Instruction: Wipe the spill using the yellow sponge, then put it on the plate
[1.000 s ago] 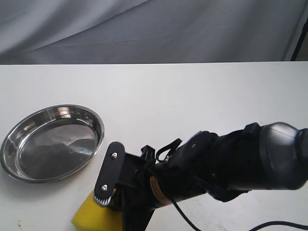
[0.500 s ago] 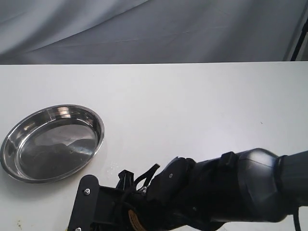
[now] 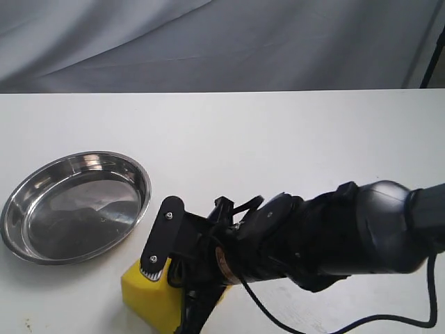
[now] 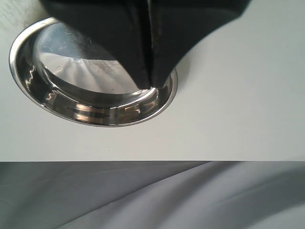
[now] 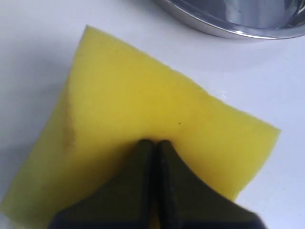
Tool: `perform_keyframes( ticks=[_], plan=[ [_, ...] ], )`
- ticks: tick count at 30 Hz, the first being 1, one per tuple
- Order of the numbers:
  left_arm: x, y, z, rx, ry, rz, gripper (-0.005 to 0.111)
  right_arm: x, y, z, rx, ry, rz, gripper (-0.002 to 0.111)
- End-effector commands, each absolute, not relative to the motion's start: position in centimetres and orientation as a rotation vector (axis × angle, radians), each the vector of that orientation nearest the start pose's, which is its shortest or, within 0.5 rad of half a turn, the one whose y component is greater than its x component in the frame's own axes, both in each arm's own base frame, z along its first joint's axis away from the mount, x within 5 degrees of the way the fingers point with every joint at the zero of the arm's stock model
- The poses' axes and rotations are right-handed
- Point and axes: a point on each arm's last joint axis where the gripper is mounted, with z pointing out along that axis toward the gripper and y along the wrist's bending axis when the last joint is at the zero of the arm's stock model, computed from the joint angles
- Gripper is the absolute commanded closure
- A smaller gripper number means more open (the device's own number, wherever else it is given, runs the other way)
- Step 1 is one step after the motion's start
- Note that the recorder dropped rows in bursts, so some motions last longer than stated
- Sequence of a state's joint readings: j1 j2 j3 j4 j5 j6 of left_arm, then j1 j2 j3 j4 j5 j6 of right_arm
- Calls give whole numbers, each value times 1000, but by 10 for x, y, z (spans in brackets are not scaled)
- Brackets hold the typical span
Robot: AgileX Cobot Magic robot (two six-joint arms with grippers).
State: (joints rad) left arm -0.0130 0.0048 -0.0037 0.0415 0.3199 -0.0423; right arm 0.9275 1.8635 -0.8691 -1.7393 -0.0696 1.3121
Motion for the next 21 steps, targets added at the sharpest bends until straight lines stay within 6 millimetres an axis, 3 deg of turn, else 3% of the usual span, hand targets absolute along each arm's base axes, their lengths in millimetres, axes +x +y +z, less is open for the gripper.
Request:
perform_keyframes(
  ticks=[1,5,13,21],
  plan=[
    [54,1,185,-5,1793,-1,107,178,284,114,-1762,1936,611,108],
    [54,1,185,-5,1793,-1,107,166,289,115,-1812,1908,705,108],
    [54,1,185,-5,1793,-1,107,131,309,115,-1923,1797,681,108],
    [54,1,185,-5,1793,-1,107,133,322,123,-1767,1754,704,108]
  ],
)
